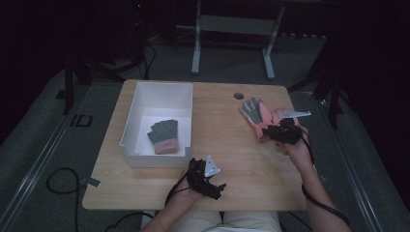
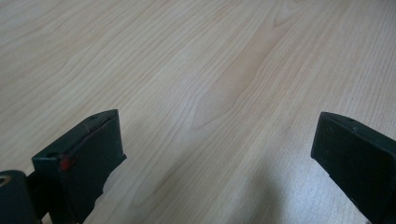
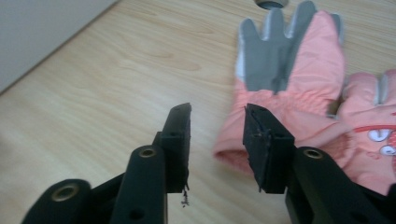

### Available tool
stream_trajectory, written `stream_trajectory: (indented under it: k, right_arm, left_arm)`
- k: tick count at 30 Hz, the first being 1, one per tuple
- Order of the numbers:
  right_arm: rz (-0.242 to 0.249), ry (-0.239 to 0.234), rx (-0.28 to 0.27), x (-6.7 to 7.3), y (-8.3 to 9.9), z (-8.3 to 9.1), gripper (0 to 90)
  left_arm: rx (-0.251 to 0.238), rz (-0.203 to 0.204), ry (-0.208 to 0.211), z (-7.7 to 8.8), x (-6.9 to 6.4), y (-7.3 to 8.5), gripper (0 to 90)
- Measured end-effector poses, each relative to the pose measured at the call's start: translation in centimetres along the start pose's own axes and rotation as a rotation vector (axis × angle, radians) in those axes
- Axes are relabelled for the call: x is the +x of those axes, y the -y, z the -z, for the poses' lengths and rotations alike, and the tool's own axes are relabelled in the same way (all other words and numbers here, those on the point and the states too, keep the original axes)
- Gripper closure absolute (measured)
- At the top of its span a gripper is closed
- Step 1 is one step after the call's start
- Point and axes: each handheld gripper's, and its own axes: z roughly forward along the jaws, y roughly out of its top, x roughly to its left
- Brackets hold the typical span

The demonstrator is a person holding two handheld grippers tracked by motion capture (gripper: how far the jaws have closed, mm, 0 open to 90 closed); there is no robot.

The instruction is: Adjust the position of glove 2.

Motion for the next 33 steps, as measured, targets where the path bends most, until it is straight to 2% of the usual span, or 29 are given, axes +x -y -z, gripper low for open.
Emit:
stream_trajectory:
  k: [4,6,10,12,15,17,20,23,25,26,27,30,31,33]
  right_arm:
    - [-0.019,0.022,0.014,-1.0,-1.3,-0.9,66.9]
    - [-0.029,0.020,0.019,-1.4,-2.0,-1.5,69.8]
    - [-0.024,0.032,0.036,-1.9,-3.1,-2.6,69.7]
    - [-0.016,0.043,0.048,-2.3,-4.1,-3.7,67.4]
    - [-0.005,0.047,0.050,-2.5,-4.6,-4.7,66.6]
    - [0.034,0.023,0.050,-2.7,-5.0,-6.1,65.2]
    - [0.037,0.034,0.067,-3.0,-5.2,-7.6,65.4]
    - [0.051,0.073,0.082,-3.4,-5.0,-8.7,65.1]
    - [0.058,0.101,0.116,-3.6,-4.7,-9.4,64.7]
    - [0.088,0.141,0.147,-3.6,-4.5,-9.9,64.9]
    - [0.096,0.144,0.157,-3.6,-4.3,-10.2,64.8]
    - [0.094,0.136,0.179,-3.5,-4.0,-10.9,72.3]
    - [0.094,0.136,0.179,-3.5,-4.0,-10.9,72.3]
    - [0.065,0.151,0.191,-3.5,-4.0,-11.3,79.9]
  left_arm:
    - [-0.030,0.029,-0.007,0.5,-0.1,0.6,2.1]
    - [-0.026,0.037,0.002,0.5,-0.2,0.7,2.1]
    - [-0.018,0.039,0.000,0.5,-0.2,0.9,2.2]
    - [-0.024,0.046,-0.007,0.5,-0.3,1.1,2.2]
    - [-0.031,0.042,-0.004,0.5,-0.2,1.2,2.2]
    - [-0.030,0.033,-0.007,0.5,-0.4,1.3,2.2]
    - [-0.024,0.001,-0.019,0.4,-0.8,1.2,2.2]
    - [-0.030,-0.004,-0.015,0.3,-0.9,1.3,2.2]
    - [-0.034,-0.008,-0.017,0.4,-0.8,1.2,2.2]
    - [-0.034,-0.009,-0.018,0.4,-0.8,1.2,2.2]
    - [-0.038,-0.010,-0.017,0.4,-0.8,1.2,2.2]
    - [-0.033,-0.025,-0.023,0.4,-0.9,1.2,2.2]
    - [-0.033,-0.025,-0.023,0.4,-0.9,1.2,2.2]
    - [-0.035,-0.033,-0.023,0.4,-1.0,1.2,2.2]
